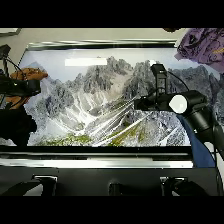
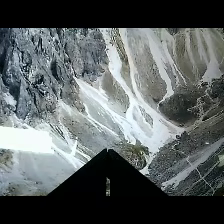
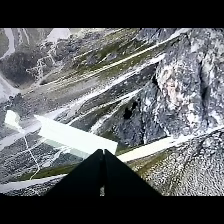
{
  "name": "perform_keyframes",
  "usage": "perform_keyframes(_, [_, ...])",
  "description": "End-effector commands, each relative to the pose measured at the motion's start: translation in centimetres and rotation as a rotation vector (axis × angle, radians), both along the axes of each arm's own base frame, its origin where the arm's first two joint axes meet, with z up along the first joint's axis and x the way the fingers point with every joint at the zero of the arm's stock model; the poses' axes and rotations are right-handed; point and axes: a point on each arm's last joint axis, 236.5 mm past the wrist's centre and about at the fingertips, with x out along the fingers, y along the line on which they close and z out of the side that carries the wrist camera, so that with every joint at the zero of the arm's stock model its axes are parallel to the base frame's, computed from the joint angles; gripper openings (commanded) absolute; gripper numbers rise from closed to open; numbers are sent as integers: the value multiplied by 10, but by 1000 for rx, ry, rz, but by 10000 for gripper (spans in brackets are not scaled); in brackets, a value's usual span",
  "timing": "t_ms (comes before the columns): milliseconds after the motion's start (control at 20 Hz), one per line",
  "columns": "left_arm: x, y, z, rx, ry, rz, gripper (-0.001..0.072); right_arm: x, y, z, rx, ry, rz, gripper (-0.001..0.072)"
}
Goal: Fold the clothes and pants, and hang the long-sleeved shirts on hangers.
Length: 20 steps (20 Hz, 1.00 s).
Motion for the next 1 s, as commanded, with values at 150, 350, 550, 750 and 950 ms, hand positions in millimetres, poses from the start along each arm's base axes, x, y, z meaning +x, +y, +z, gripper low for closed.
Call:
perform_keyframes(150, [15, 0, 9, -3, -75, 9, 18, 0, 0, 1, 1, -2, 1, 35])
perform_keyframes(350, [14, 1, 9, -1, -71, 9, 122, 0, 0, 0, 0, -1, 1, 35])
perform_keyframes(550, [22, 28, 11, 94, -104, 70, 720, -1, 0, 0, 0, 2, 1, 35])
perform_keyframes(750, [-22, 133, -21, 222, 80, 429, 720, -1, 0, 0, 0, 3, 2, 35])
perform_keyframes(950, [-61, 210, -75, 194, 178, 668, 720, -6, -1, -4, -9, 27, 7, 35])
